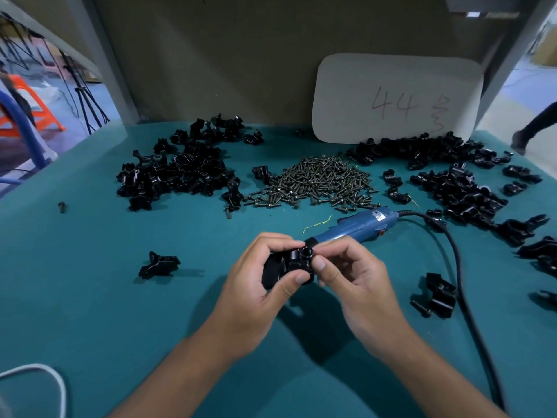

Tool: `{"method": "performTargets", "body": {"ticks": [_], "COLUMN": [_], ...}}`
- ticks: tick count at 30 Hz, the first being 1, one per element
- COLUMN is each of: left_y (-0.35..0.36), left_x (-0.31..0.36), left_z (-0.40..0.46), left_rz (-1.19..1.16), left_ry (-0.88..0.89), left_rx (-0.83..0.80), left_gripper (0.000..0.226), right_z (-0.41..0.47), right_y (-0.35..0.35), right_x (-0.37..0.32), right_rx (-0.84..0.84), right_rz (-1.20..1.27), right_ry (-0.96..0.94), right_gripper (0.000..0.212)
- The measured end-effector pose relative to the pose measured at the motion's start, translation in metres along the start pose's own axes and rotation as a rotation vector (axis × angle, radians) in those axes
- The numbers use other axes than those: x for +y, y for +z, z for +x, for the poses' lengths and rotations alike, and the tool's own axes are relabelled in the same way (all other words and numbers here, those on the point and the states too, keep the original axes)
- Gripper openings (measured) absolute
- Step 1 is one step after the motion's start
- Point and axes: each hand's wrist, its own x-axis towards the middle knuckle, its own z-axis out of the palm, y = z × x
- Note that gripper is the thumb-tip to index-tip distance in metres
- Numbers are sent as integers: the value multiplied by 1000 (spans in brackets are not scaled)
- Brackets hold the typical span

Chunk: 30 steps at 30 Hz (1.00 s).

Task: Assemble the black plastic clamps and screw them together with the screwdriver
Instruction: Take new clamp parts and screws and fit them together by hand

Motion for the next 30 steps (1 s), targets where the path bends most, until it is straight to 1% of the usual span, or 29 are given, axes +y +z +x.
{"method": "performTargets", "body": {"ticks": [4,5,9,13,16,18,24,26,30], "left_y": [2,2,1,1,-3,-4,-2,-1,0], "left_x": [0,0,2,5,4,3,0,-1,1], "left_z": [-1,-1,2,2,3,4,1,1,1], "left_rz": [-36,-48,-157,-334,-306,-315,-283,-281,-291], "left_ry": [-32,-45,-113,-174,-210,-217,-216,-219,-194], "left_rx": [3,10,40,-8,-47,-60,-113,-118,-84], "left_gripper": [23,22,21,23,38,43,34,33,30], "right_z": [0,1,1,0,1,2,4,4,3], "right_y": [-2,-3,-2,-3,-3,-3,-4,-4,-2], "right_x": [-2,-2,-2,1,2,1,-2,-4,-4], "right_rx": [-1,-12,-70,-40,-32,-31,-10,-11,-13], "right_rz": [-13,-20,-77,-182,-224,-235,-102,-70,-61], "right_ry": [-13,-20,-67,-117,-123,-132,-80,-67,-52], "right_gripper": [3,5,26,25,25,26,32,29,31]}}
